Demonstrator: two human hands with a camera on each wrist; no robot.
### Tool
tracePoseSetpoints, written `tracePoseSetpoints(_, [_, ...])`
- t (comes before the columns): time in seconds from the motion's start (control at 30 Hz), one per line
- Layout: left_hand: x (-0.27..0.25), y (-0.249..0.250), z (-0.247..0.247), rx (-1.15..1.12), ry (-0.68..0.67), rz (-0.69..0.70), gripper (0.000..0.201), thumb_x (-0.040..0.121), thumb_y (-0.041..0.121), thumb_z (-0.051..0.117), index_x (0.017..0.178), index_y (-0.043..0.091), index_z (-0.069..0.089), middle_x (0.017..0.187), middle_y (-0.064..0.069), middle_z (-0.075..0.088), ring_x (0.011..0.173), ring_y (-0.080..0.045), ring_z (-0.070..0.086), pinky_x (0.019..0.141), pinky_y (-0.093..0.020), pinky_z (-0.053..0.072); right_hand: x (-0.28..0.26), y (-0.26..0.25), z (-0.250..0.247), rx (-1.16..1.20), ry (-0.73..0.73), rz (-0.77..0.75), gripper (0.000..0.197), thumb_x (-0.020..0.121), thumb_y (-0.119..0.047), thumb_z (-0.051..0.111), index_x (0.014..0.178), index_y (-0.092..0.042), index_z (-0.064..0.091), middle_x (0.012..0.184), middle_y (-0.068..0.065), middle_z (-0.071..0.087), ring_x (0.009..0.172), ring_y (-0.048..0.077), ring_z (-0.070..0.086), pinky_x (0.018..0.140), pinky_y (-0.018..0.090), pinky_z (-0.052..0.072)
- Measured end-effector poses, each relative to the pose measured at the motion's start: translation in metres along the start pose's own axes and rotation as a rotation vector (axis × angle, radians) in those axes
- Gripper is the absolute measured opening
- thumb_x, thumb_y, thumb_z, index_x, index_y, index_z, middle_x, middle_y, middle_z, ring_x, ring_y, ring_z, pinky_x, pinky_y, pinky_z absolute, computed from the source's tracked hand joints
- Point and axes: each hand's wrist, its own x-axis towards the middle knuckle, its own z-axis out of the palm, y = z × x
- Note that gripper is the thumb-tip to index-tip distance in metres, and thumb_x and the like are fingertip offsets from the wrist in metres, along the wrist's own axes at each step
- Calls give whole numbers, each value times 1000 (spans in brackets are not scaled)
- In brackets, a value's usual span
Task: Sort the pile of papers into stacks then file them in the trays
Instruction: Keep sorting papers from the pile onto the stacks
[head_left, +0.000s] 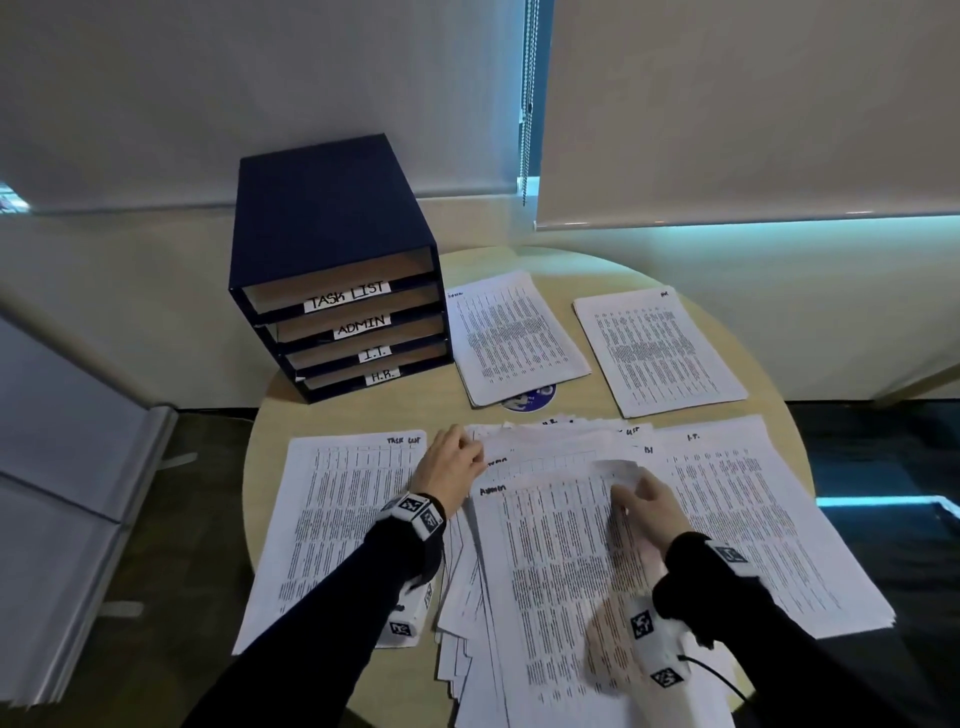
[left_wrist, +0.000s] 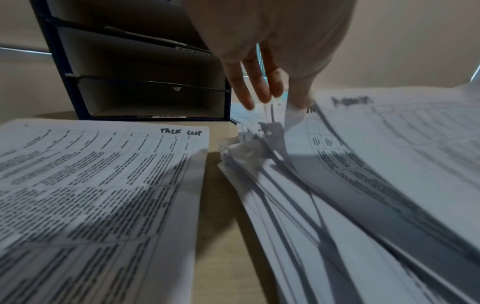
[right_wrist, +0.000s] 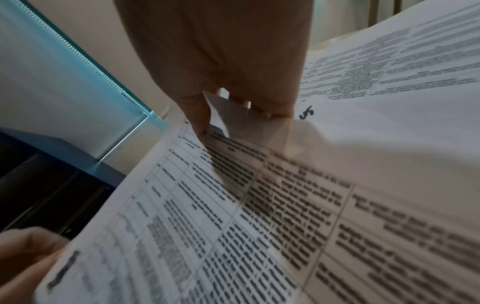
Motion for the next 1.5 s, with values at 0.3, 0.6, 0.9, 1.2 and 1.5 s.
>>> tracePoseSetpoints(0.3, [-11, -4, -8, -373, -183, -131, 19, 95, 18, 59, 107, 15, 72, 103, -2, 68, 93, -17, 60, 79, -22, 42, 17, 0, -2, -116, 28, -47, 37, 86, -17, 67, 120, -6, 62, 140, 7, 44, 125, 26, 45, 107, 42, 36])
tracePoseSetpoints(0.6, [-7, -6, 1, -427, -212, -295, 33, 100, 10, 41, 131, 15, 51, 131, -1, 45, 121, -15, 51, 103, -34, 43, 10, 4, 0, -93, 26, -61, 8, 85, -15, 67, 91, -10, 69, 84, 7, 69, 83, 26, 64, 79, 36, 51])
tracePoseSetpoints(0.9, [6, 1, 0, -110, -67, -225, 15, 89, 27, 62, 85, 13, 62, 94, 2, 51, 88, -19, 55, 74, -29, 44, 4, 4, -7, 43, 85, -97, 39, 82, -2, 67, 111, -19, 46, 75, 10, 58, 66, 24, 54, 67, 36, 49])
tracePoseSetpoints(1.2, [-3, -9, 1, 30, -86, 13, 31, 100, 33, 47, 111, 16, 70, 114, -1, 55, 104, -16, 51, 83, -29, 46, 9, 4, -10, -110, -12, -184, 20, 86, -6, 64, 70, -17, 56, 78, 7, 60, 76, 21, 54, 65, 29, 41])
tracePoseSetpoints(1.5, [-22, -11, -9, -192, 22, -20, 23, 94, 26, 59, 115, 26, 70, 124, 7, 51, 90, -15, 58, 84, -28, 48, 22, 4, -6, -149, -8, -180, 10, 81, -12, 70, 83, -3, 65, 145, 5, 39, 134, 28, 34, 110, 56, 23])
